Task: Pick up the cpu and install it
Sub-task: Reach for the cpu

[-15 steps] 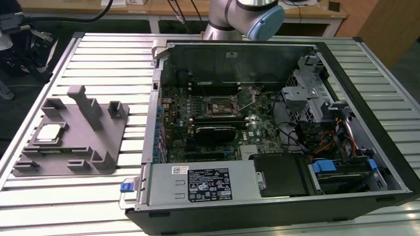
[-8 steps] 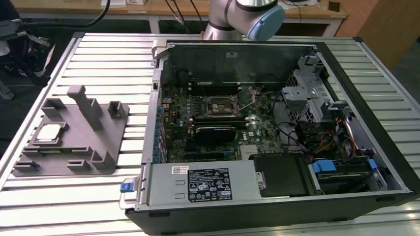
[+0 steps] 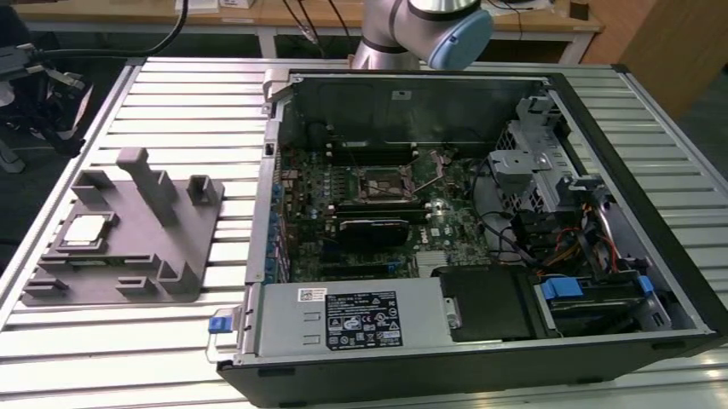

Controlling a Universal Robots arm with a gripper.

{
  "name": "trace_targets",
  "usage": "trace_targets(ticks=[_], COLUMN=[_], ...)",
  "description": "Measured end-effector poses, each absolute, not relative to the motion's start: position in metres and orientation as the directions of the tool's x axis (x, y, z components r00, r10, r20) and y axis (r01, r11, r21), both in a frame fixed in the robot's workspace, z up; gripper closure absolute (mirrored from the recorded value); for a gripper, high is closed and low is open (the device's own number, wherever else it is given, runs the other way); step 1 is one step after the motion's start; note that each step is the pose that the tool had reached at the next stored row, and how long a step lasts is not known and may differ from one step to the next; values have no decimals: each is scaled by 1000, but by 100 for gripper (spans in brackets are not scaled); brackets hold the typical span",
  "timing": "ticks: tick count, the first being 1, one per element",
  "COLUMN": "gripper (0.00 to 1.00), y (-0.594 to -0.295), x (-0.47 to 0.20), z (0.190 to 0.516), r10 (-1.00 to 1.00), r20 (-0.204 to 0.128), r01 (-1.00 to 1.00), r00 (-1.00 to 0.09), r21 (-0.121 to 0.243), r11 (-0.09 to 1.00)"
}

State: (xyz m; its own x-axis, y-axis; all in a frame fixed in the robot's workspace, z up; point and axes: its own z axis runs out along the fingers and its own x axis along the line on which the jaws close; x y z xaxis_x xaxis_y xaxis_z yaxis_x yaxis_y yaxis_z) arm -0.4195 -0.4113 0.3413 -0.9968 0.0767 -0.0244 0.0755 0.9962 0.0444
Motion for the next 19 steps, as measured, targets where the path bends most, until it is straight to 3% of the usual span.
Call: trace_targets(ticks=[19], gripper=[89], y=[-418], x=[-433], z=[323], r10=[77], r20=[-24], r01=[75], r00=[-997], r21=[44], r11=[996])
